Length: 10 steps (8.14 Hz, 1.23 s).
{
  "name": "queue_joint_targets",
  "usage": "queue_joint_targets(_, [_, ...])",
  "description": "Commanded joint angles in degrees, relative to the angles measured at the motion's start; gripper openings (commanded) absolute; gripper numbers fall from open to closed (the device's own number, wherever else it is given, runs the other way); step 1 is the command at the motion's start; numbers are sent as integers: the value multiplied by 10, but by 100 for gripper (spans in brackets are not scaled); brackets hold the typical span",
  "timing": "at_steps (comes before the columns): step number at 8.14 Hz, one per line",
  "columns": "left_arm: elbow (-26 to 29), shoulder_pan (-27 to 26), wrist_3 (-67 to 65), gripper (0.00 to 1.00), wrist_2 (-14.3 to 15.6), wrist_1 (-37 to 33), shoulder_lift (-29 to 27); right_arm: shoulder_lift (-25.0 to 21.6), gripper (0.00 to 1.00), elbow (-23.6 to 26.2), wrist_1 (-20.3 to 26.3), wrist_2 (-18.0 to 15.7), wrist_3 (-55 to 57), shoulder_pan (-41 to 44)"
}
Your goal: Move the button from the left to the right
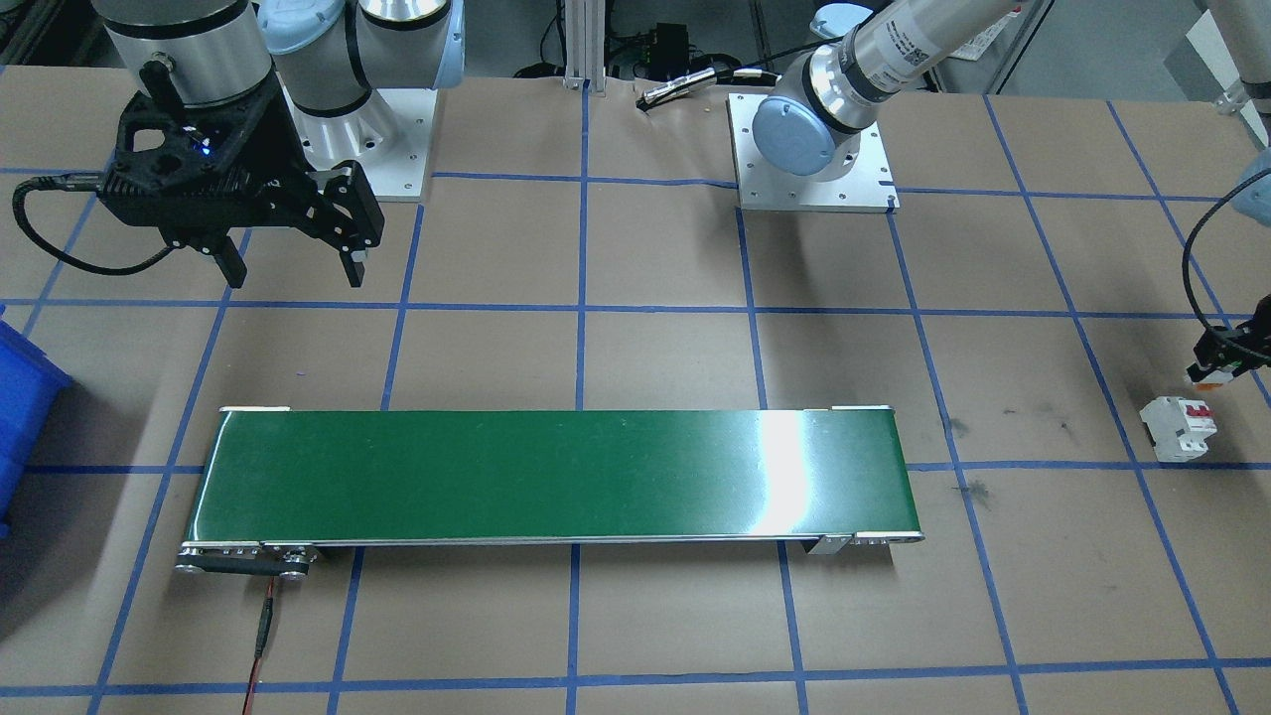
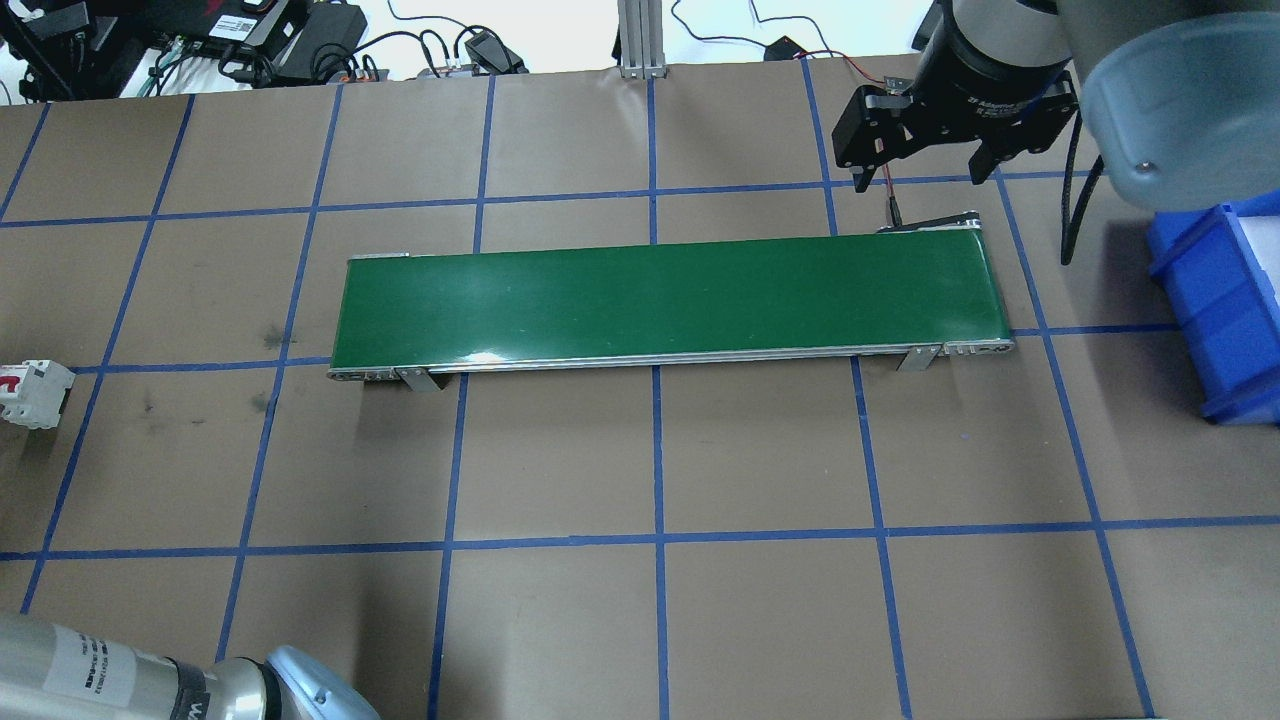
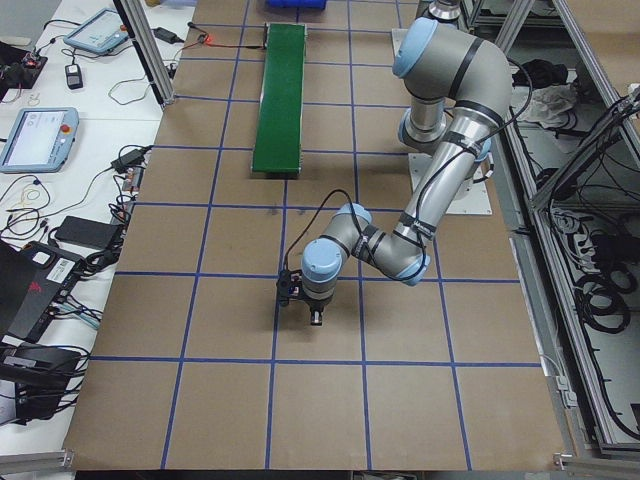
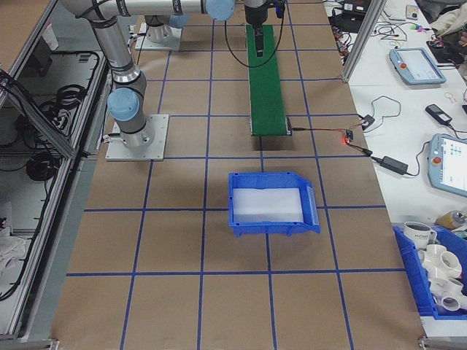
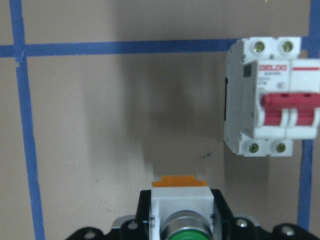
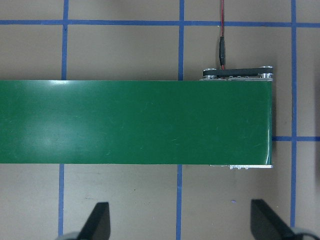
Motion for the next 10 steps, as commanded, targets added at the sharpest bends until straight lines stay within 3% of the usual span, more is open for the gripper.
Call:
queue_joint_targets(1, [0, -34, -10, 18, 3, -93, 82, 0, 100, 0, 1, 0, 0, 0])
queue_joint_targets(3, [-3, -102, -80, 18, 3, -147, 138, 0, 100, 0, 1, 0, 0, 0])
queue_joint_targets(5, [-6, -198, -177, 18, 2, -149, 179, 0, 100, 0, 1, 0, 0, 0])
queue_joint_targets(7, [-5, -306, -317, 18, 7, -165, 197, 0, 100, 0, 1, 1, 0, 0])
queue_joint_targets(9, [-6, -358, -464, 18, 2, -172, 198, 0, 100, 0, 1, 0, 0, 0])
queue_joint_targets(10, [-7, -389, -466, 18, 3, -174, 201, 0, 100, 0, 2, 1, 0, 0])
